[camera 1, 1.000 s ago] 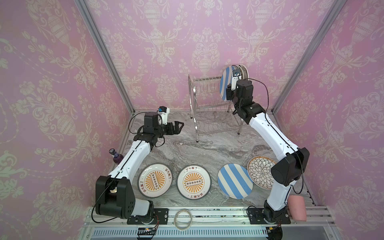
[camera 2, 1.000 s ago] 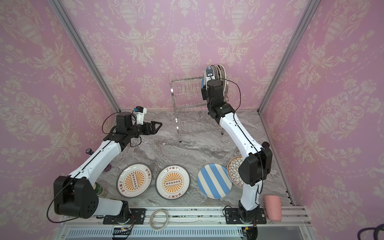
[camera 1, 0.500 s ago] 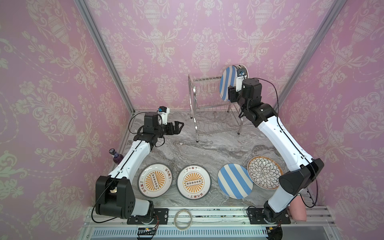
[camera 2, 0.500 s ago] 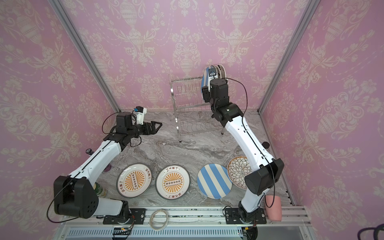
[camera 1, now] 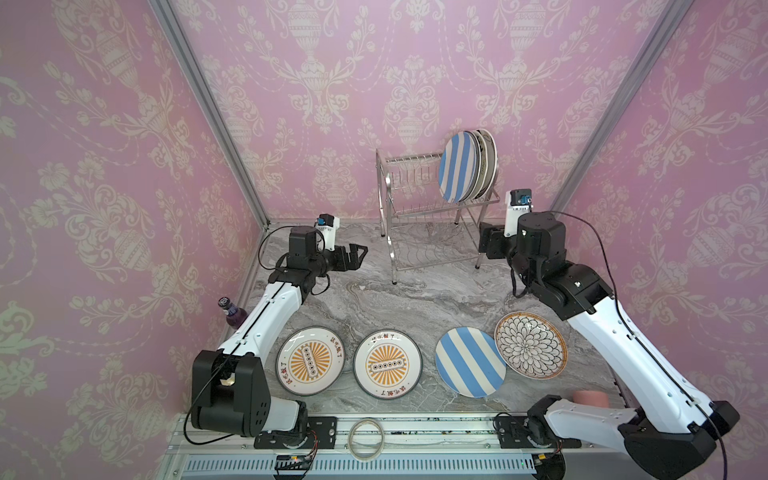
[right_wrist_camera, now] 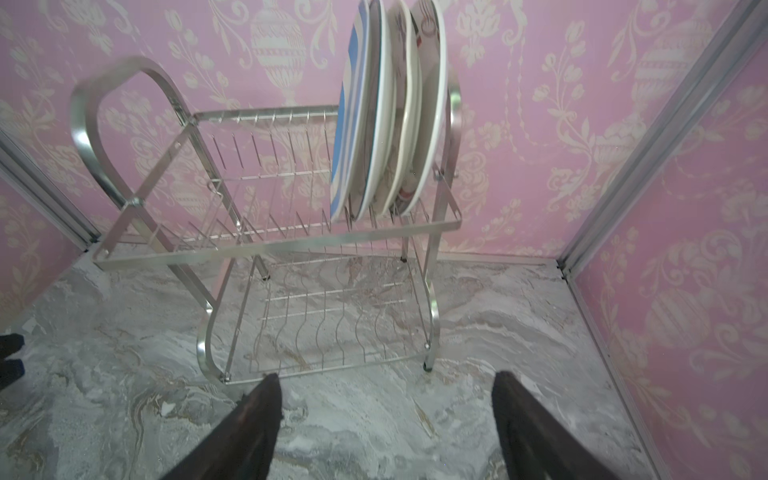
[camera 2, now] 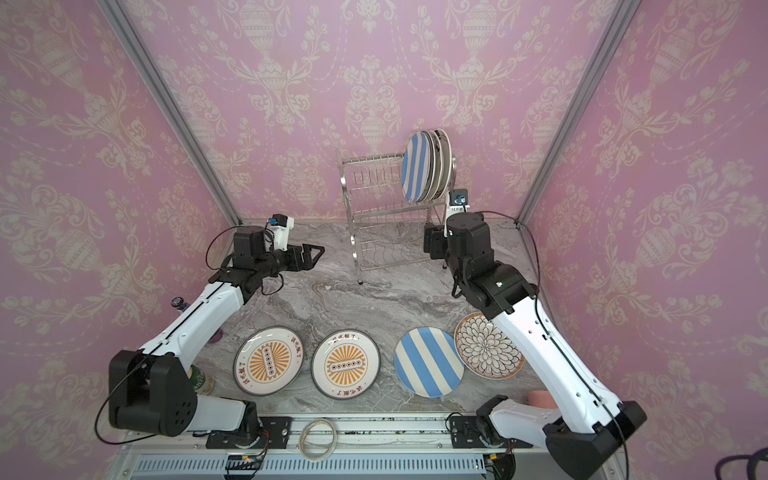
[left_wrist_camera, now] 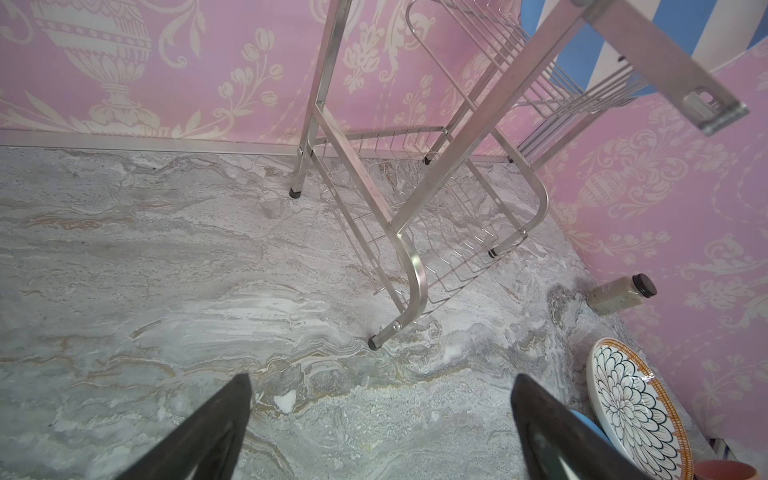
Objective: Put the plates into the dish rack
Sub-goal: 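Open the right gripper and withdraw it from the rack, then move the right gripper onto the flower-pattern plate rim while left gripper reaches toward it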
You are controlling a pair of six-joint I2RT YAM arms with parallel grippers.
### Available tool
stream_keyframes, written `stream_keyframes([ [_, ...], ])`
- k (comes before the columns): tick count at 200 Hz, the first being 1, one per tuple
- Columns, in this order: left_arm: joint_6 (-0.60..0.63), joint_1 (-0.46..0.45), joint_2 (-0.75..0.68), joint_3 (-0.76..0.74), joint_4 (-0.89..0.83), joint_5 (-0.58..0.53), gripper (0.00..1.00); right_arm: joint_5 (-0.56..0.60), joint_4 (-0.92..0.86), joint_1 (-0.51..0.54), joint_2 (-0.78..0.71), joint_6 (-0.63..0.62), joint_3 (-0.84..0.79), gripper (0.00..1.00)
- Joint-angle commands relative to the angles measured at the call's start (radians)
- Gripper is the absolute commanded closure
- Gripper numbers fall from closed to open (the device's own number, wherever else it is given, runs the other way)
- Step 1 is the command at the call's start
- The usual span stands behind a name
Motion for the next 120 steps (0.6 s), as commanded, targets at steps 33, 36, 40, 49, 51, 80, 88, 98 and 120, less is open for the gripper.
stream_keyframes([
  [33,0.023,-0.127,0.039,-0.038,0.035,0.017,0.01,-0.010,-0.173,-0.041,-0.256,0.368,-0.395,0.15],
  [36,0.024,-0.135,0.036,-0.043,0.039,0.014,0.01,-0.010,-0.177,-0.043,-0.270,0.379,-0.412,0.15],
  [40,0.026,-0.148,0.031,-0.050,0.041,0.010,0.01,-0.011,-0.180,-0.044,-0.287,0.387,-0.438,0.15],
  [49,0.030,-0.178,0.021,-0.065,0.046,-0.011,0.01,-0.024,-0.175,-0.048,-0.322,0.437,-0.493,0.14],
  [51,0.031,-0.185,0.019,-0.069,0.046,-0.017,0.01,-0.028,-0.173,-0.049,-0.330,0.444,-0.503,0.14],
  [80,-0.003,-0.257,0.008,-0.135,0.090,-0.033,0.01,-0.092,-0.173,-0.058,-0.392,0.552,-0.650,0.13],
  [88,-0.022,-0.275,0.012,-0.155,0.116,-0.022,0.01,-0.115,-0.165,-0.064,-0.395,0.579,-0.687,0.13],
  [98,-0.038,-0.302,0.020,-0.175,0.143,-0.016,0.01,-0.158,-0.146,-0.080,-0.384,0.593,-0.724,0.13],
  [120,-0.044,-0.360,0.036,-0.215,0.211,0.008,0.01,-0.185,-0.140,-0.118,-0.324,0.606,-0.755,0.12],
])
